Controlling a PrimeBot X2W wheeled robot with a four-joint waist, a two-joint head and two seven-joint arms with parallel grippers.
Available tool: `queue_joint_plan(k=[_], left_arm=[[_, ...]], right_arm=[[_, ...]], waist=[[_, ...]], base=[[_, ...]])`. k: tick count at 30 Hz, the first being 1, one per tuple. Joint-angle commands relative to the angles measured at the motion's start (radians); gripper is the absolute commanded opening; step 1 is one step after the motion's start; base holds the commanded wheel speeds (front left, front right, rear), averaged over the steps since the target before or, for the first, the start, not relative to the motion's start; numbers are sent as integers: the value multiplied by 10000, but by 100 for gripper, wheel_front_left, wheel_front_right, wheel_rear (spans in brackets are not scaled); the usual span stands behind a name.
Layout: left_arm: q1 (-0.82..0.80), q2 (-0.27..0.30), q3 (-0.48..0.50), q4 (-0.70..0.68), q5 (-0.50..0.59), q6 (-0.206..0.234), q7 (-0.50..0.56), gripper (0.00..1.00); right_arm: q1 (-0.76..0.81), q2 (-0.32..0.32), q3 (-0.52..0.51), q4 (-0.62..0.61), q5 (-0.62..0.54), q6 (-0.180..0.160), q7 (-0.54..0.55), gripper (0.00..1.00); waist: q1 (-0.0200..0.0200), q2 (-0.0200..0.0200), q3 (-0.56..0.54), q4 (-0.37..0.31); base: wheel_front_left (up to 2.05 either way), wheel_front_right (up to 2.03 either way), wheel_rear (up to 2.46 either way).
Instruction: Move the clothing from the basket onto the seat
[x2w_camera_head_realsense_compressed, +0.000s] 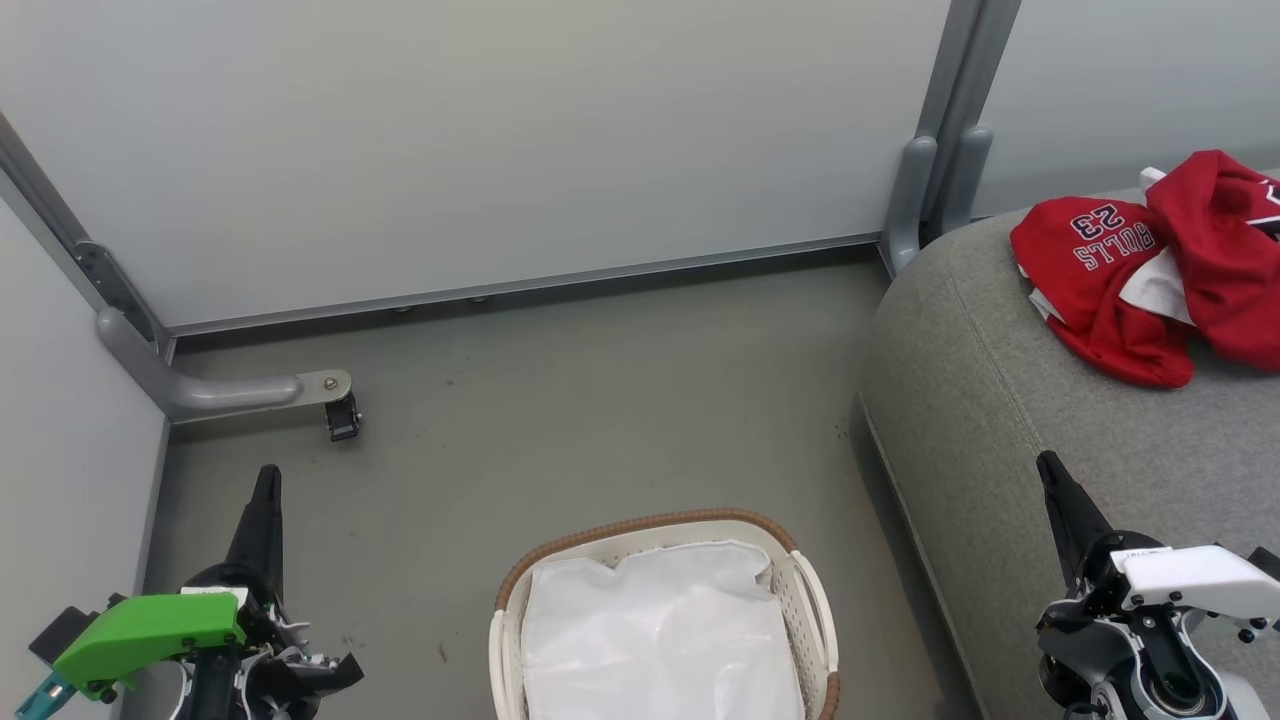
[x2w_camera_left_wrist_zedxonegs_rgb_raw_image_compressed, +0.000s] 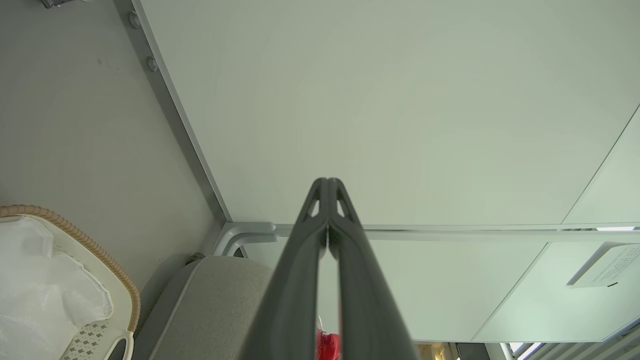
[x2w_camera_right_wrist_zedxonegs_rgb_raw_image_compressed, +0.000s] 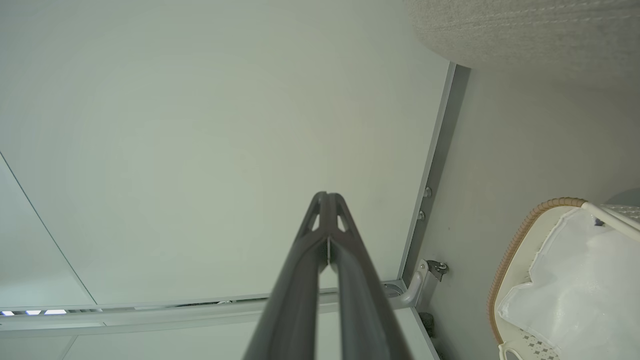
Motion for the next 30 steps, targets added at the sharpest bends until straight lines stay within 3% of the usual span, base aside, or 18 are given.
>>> queue_joint_plan(k=[1,30], left_arm=[[-107,25,30,-23,-31,-59,40,0],[-108,18,35,-24,-22,-58,46,0]], right_arm=[[40,-55,-19,-38,34,0,12,0],[40,-55,-18,-39,35,0,11,0]], waist=[[0,17,0,1],[0,17,0,1]], base=[[0,0,0],[0,0,0]])
